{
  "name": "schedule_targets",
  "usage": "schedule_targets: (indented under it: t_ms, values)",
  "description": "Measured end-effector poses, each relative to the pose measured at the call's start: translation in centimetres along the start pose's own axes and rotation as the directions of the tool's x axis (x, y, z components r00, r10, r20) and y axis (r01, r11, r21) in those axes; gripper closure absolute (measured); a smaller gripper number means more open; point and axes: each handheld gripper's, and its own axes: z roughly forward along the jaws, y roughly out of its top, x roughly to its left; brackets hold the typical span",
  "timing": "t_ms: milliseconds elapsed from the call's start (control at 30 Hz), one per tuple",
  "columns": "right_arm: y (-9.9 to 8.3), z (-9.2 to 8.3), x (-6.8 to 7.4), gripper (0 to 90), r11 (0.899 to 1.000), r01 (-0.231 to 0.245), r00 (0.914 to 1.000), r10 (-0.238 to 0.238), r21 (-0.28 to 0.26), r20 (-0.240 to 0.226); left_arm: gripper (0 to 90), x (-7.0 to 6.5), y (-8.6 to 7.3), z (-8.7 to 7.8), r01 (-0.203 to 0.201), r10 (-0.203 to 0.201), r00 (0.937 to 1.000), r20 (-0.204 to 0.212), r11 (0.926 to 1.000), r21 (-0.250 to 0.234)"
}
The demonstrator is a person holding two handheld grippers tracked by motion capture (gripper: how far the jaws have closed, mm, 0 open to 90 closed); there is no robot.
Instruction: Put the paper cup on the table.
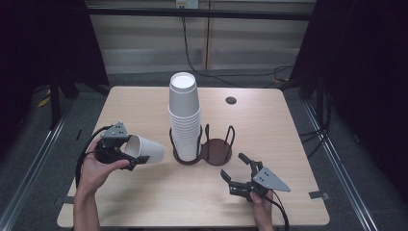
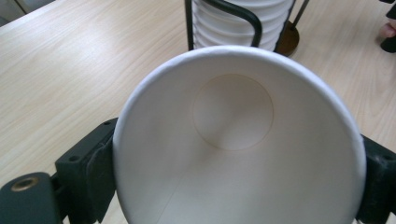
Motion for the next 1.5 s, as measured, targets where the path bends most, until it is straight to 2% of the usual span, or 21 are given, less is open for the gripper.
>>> schedule_targets:
  t_ms: [100,233,400,533,600,667,733,833,867,967,1033,1067,1167,1200,1233,1300,1333,1400,1467,1500]
  values:
    - [0.0,0.0,0.0,13.2,1.0,0.002,1.0,-0.002,-0.002,0.002,9.0,0.5,0.2,0.1,0.011,-0.011,0.9999,0.002,0.9998,0.017]
    - [0.0,0.0,0.0,13.2,1.0,-0.001,1.0,0.001,0.002,0.002,8.9,1.3,0.4,0.1,0.035,-0.033,0.999,-0.031,0.998,0.052]
    - [0.0,0.0,0.0,13.3,1.0,-0.001,1.0,0.001,0.002,0.001,8.9,2.1,0.8,0.0,0.038,-0.034,0.9982,-0.049,0.9957,0.085]
    - [0.0,0.0,0.0,13.3,1.0,-0.001,1.0,0.001,0.001,0.002,8.9,2.7,1.3,0.2,0.032,-0.018,0.9958,-0.089,0.9876,0.154]
    - [0.0,0.0,0.0,13.3,1.0,-0.001,1.0,0.001,0.001,0.002,8.8,2.8,1.4,0.6,0.023,-0.011,0.9973,-0.072,0.9856,0.168]
    - [0.0,0.0,0.0,13.2,1.0,-0.001,1.0,0.001,0.001,0.002,8.9,3.1,1.4,1.0,0.033,-0.019,0.9969,-0.076,0.9825,0.184]
    - [0.0,0.0,0.0,13.3,1.0,-0.001,1.0,0.001,0.001,0.001,8.8,3.2,1.5,1.6,0.023,-0.001,0.9956,-0.094,0.9727,0.231]
    - [0.0,0.0,0.0,13.3,1.0,-0.001,1.0,0.001,0.001,0.003,8.7,3.3,1.6,2.3,0.015,0.011,0.9958,-0.091,0.9589,0.283]
    - [0.0,0.0,0.0,13.3,1.0,-0.001,1.0,0.001,0.001,0.003,8.6,3.3,1.7,2.5,0.01,0.018,0.9959,-0.089,0.9508,0.31]
    - [0.0,0.0,0.0,13.3,1.0,-0.001,1.0,0.001,0.001,0.002,8.5,3.7,1.8,2.8,0.016,0.024,0.9939,-0.108,0.9353,0.354]
    - [0.0,0.0,0.0,13.2,1.0,-0.001,1.0,0.001,0.002,0.002,8.4,3.9,1.9,2.9,0.02,0.022,0.994,-0.107,0.9276,0.373]
    - [0.0,0.0,0.0,13.3,1.0,-0.001,1.0,0.001,0.002,0.002,8.3,4.0,1.9,3.0,0.022,0.017,0.9948,-0.1,0.9277,0.373]
    - [0.0,0.0,0.0,13.2,1.0,-0.001,1.0,0.001,0.002,0.002,8.0,4.4,2.1,3.3,0.014,0.025,0.9957,-0.089,0.911,0.412]
    - [0.0,0.0,0.0,13.3,1.0,-0.002,1.0,0.002,0.002,0.002,7.9,4.4,2.2,3.5,0.024,0.017,0.9955,-0.094,0.9072,0.42]
    - [0.0,0.0,0.0,13.3,1.0,-0.001,1.0,0.001,0.002,0.002,7.9,4.6,2.3,3.6,0.014,0.027,0.9959,-0.087,0.8998,0.436]
    - [0.0,0.0,0.0,13.3,1.0,-0.001,1.0,0.001,0.001,0.002,7.7,4.7,2.4,3.8,0.025,0.017,0.9959,-0.089,0.8918,0.452]
    - [0.0,0.0,0.0,13.3,1.0,-0.001,1.0,0.001,0.001,0.003,7.6,4.8,2.5,3.9,0.011,0.031,0.9963,-0.081,0.8819,0.471]
    - [0.0,0.0,0.0,13.3,1.0,-0.001,1.0,0.001,0.001,0.001,7.5,4.9,2.6,4.2,0.016,0.033,0.9953,-0.091,0.8739,0.486]
    - [0.0,0.0,0.0,13.3,1.0,-0.001,1.0,0.001,0.0,-0.001,7.2,5.0,2.7,4.2,0.006,0.039,0.9961,-0.079,0.8645,0.503]
    - [0.0,0.0,0.0,13.3,1.0,-0.001,1.0,0.001,0.001,0.001,7.2,5.0,2.7,4.1,0.0,0.046,0.9957,-0.08,0.8632,0.505]
